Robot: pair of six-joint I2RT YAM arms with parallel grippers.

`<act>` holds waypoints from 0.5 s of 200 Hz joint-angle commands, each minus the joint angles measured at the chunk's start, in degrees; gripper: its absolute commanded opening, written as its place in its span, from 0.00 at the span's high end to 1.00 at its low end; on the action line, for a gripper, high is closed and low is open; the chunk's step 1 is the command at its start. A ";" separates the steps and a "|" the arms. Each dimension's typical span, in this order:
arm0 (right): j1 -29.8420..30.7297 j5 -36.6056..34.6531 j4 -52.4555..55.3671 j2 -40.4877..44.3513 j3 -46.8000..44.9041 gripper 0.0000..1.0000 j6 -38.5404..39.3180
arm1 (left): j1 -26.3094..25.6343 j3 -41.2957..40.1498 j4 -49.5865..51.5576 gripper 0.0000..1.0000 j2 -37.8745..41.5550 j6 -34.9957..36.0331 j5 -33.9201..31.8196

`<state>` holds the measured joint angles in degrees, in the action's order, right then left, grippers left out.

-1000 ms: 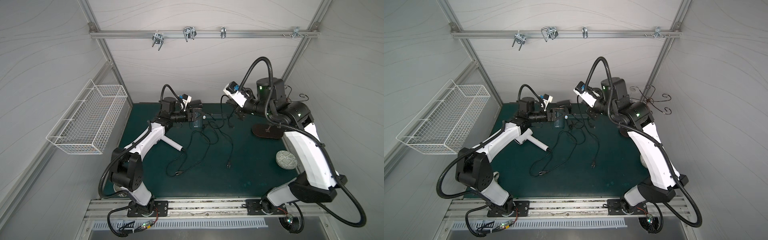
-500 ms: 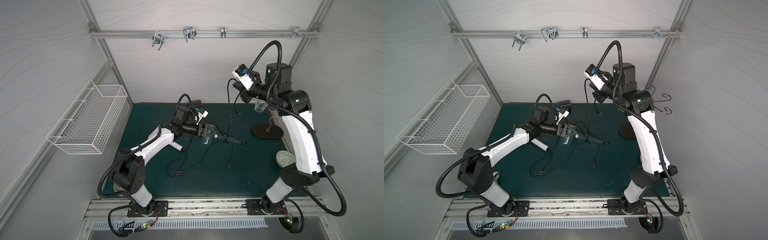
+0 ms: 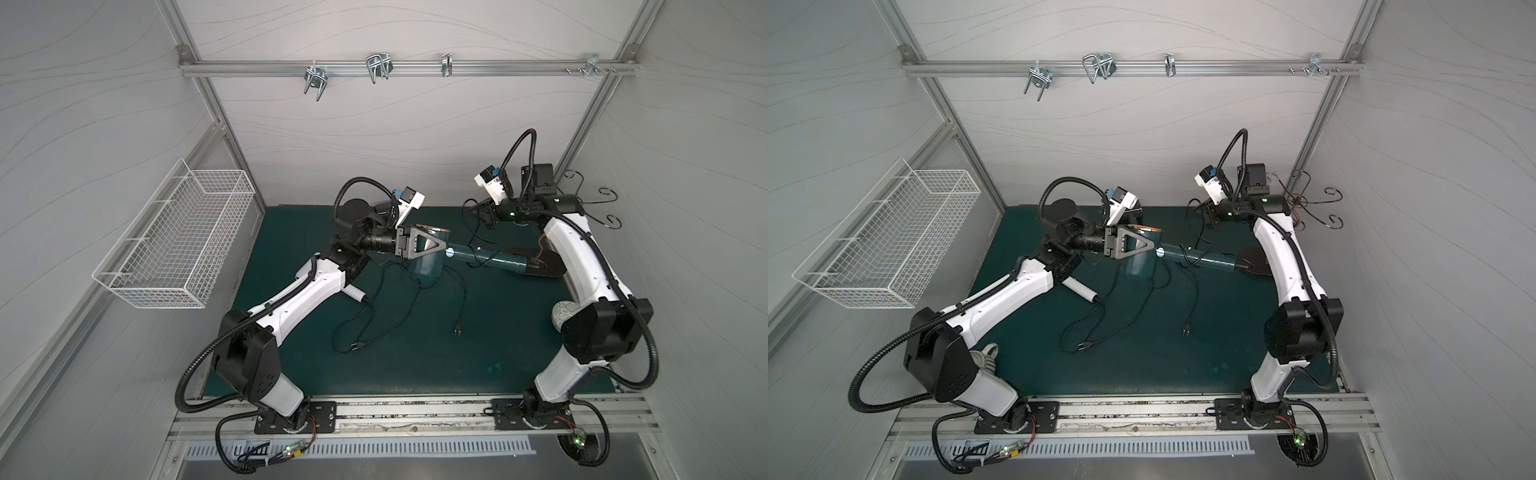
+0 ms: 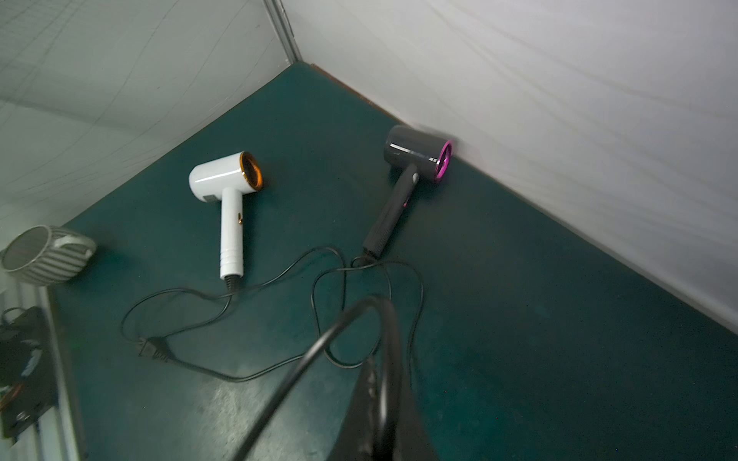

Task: Wrap the cord around the hair dryer
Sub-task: Wrap the power cord around the hair dryer.

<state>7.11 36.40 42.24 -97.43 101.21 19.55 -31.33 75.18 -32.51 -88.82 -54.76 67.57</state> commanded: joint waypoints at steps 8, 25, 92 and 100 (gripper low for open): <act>-3.95 13.74 -9.01 1.56 -5.76 1.00 -9.36 | 1.70 5.31 -23.52 1.00 -1.95 -15.76 0.93; -4.83 15.16 -10.82 2.36 -8.78 1.00 -12.73 | 3.04 5.99 -29.33 1.00 -3.55 -20.66 -0.38; -3.40 14.79 -21.14 10.00 -24.65 1.00 -24.59 | 8.94 7.96 -32.64 1.00 -6.68 -23.75 -6.58; -1.98 14.02 -20.99 11.31 -26.04 1.00 -24.41 | 9.71 8.21 -30.72 1.00 -6.78 -22.40 -7.27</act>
<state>2.72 49.56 26.28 -91.15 78.67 -0.73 -23.94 78.96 -58.13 -95.53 -75.64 64.71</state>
